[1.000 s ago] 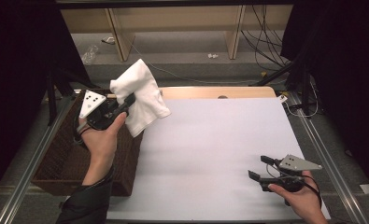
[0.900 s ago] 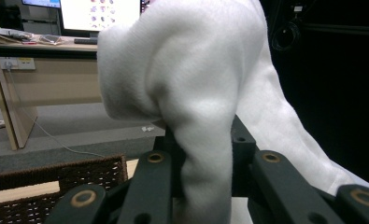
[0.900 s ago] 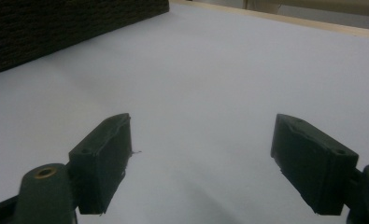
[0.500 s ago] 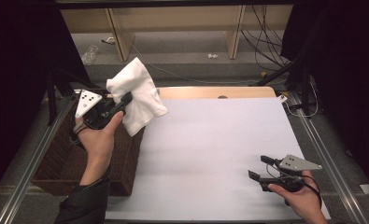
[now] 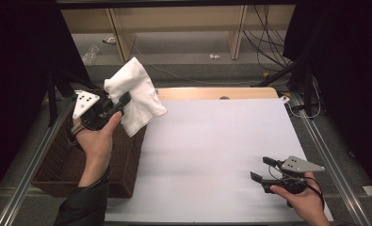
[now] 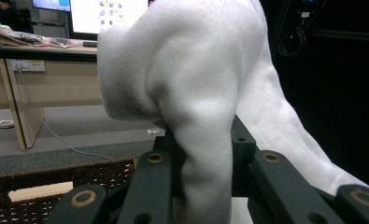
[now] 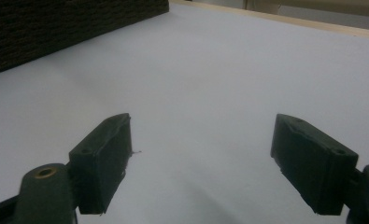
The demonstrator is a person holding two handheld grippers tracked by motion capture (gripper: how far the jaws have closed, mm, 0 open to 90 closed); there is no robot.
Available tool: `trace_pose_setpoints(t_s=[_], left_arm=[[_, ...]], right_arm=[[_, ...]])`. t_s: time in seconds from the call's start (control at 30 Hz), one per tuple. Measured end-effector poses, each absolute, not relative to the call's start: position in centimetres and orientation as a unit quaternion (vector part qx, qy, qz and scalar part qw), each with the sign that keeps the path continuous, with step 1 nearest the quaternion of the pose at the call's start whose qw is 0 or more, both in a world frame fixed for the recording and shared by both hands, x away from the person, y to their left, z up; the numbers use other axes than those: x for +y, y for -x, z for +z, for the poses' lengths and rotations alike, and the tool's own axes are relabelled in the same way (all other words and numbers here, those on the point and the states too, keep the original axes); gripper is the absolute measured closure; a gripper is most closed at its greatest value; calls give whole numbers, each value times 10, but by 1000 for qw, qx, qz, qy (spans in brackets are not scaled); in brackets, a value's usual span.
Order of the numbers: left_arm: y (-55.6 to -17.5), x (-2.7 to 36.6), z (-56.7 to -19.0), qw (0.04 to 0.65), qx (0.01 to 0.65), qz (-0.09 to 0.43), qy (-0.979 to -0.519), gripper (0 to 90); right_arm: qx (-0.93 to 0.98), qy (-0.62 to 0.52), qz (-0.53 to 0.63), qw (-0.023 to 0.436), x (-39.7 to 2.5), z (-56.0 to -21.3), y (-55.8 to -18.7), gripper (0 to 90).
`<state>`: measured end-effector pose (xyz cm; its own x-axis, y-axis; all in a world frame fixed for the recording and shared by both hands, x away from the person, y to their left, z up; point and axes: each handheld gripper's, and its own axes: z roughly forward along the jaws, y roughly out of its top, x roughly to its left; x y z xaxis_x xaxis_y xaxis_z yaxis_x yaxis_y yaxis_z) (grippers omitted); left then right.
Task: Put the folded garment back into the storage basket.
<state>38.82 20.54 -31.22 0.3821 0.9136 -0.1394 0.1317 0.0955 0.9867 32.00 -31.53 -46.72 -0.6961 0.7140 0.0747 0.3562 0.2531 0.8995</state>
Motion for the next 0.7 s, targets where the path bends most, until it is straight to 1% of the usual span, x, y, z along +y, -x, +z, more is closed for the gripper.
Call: trace_pose_setpoints(t_s=[0.7], left_arm=[[-389,209,-313,588,451,333,-583,750]], right_arm=[[772,-346,503,178,-315,-467,-320,214]])
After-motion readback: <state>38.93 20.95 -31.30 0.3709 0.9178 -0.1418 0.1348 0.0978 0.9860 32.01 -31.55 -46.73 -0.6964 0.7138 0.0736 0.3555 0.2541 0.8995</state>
